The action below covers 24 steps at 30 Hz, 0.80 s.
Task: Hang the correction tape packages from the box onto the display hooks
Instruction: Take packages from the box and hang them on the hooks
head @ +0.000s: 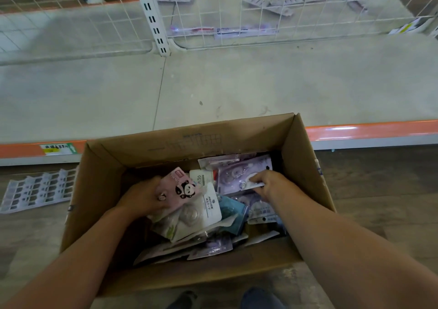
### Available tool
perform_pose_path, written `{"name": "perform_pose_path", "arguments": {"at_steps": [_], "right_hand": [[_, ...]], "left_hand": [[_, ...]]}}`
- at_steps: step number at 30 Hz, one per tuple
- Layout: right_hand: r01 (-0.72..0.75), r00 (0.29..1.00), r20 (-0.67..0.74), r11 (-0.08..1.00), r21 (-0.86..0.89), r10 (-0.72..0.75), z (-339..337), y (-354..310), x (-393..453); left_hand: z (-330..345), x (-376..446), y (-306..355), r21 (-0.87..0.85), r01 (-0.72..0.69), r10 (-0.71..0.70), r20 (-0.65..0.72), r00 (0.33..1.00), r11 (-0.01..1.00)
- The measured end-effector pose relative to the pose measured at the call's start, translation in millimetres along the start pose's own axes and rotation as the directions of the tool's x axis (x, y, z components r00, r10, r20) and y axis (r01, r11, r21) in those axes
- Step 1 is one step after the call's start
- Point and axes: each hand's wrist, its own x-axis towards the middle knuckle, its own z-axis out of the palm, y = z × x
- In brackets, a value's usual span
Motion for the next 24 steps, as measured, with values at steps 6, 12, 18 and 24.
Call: {"name": "perform_pose_path", "arguments": {"at_steps": [6,12,18,24], "right_hand": [[0.025,0.998,-0.044,0.981,-0.194,-0.034,-8,-1,-26],[0.12,0.985,-0.069,0.915,-0.385,-0.158,-9,-18,-128],[0.141,0.986,-0.032,0.916,-0.376,-0.165,-11,-58,-252],[0.206,0.979,0.078,0.891,-0.404,-0.191,-21,-111,-385]], "left_hand": [[-17,-24,24,-0.24,0.093,-0.096,0.003,0.995,0.966],[-69,-93,47,-0.533,0.145,-0.139,0.052,0.989,0.834],[-153,-183,75,-0.779,0.267,-0.243,0.152,0.958,0.567],[-264,-267,113,-0.828,0.241,-0.215,0.149,0.965,0.507]]}}
